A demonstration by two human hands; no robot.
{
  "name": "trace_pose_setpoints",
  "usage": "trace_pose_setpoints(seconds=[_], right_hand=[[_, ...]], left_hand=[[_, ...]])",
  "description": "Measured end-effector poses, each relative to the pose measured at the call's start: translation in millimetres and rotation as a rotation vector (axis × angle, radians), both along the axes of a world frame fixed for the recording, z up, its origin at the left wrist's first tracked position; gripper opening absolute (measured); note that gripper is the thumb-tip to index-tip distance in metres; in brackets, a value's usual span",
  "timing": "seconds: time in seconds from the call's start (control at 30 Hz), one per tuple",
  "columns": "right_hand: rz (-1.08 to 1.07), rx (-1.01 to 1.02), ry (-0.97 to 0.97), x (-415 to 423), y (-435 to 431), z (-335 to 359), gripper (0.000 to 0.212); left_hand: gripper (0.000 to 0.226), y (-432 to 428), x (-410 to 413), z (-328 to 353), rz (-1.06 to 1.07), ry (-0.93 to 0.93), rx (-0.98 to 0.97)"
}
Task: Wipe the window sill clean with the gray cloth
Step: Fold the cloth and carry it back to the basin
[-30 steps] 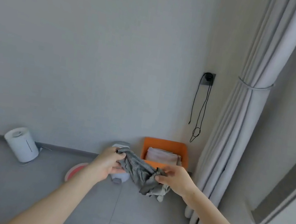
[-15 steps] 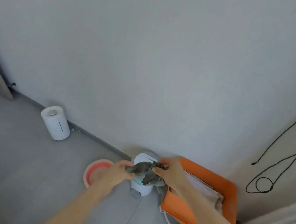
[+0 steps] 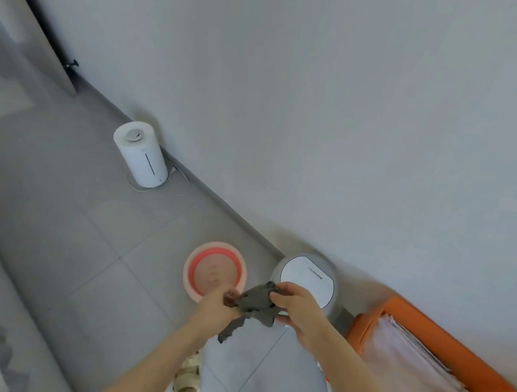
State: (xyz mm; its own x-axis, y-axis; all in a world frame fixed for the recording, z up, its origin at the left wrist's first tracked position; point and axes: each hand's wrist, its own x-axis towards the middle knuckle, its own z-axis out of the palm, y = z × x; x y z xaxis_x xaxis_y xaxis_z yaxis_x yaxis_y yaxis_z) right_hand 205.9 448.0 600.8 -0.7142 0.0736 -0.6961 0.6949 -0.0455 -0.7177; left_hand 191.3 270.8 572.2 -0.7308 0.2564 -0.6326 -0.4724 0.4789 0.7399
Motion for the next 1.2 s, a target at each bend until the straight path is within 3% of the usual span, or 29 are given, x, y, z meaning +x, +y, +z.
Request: trace_pose_setpoints(seconds=[0.13,0.27,0.43,0.53,0.67,0.8,0.97,1.1,1.2], right_hand=[[-0.125,0.048,-0.105,-48,-21,-53,0.013],[-0.236,0.073,-0.196,-95,-47,-119,0.011],[-0.330,0.144,-0.289,-137,-68,-214,0.010],[-0.312,0.231,-0.354,-147,-75,-277,0.010],[-0.264,0.348,-0.420,-153,-77,-370,0.008],[-0.207,0.357,-0.491,-160,-75,-458,0.004],[-0.220,0.252,-0.584,-186,-76,-546,0.021],[-0.271,0.176,-0.587,-224,-86,-595,0.021],[-0.314,0.048,-0.526,-254,-103,-617,0.005]], left_hand=[[0.013,-20,-64,-39,-0.028,0.045,-0.161],[0.006,-34,-125,-95,-0.220,0.099,-0.284],[0.032,-45,-170,-203,-0.324,0.020,-0.330],[0.031,-46,-176,-268,-0.305,-0.124,-0.308],[0.023,-39,-175,-359,-0.207,-0.311,-0.227],[0.019,-39,-183,-445,-0.181,-0.320,-0.260],[0.020,-45,-200,-534,-0.054,-0.333,-0.330],[0.015,-50,-231,-575,0.292,-0.429,-0.278],[0.025,-55,-262,-593,0.364,-0.361,-0.279]])
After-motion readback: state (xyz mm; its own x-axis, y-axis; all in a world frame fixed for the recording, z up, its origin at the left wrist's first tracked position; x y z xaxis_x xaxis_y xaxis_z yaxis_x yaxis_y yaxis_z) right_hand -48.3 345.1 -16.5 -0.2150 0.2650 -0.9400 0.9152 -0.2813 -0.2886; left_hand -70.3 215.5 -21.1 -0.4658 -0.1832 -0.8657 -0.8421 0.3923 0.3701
